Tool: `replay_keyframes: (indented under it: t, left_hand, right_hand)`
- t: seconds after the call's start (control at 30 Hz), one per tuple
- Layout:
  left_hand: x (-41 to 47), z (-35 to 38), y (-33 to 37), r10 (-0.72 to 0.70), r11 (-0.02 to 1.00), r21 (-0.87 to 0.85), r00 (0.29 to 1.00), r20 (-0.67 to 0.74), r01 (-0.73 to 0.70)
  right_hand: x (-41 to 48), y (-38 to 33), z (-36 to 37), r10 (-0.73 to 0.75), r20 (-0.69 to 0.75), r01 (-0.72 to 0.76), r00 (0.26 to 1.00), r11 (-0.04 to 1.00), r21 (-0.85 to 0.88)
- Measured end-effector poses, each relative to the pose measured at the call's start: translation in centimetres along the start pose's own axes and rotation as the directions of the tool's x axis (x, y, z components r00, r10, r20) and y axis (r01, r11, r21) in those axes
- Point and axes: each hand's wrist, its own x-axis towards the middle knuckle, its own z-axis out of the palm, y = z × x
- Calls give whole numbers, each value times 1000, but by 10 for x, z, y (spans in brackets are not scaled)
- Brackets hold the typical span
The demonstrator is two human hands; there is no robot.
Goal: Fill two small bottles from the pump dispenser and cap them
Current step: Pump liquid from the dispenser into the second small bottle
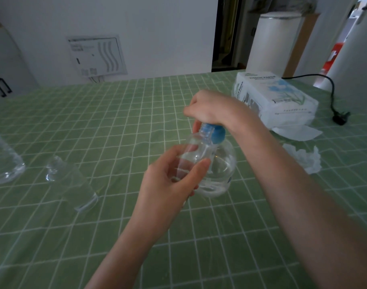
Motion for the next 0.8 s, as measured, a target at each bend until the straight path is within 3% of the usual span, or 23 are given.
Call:
replay_keyframes:
  t: [0.23, 0.8]
  left_hand:
    - [2, 1, 3, 31, 999, -22, 999, -12, -31]
    - [2, 2, 0, 15, 1000, 7, 1000, -17, -15]
  right_hand:
    - [0, -4, -11, -29, -62, 29, 998, 1000, -3]
    - [4, 1, -2, 38, 30, -37, 999, 999, -27]
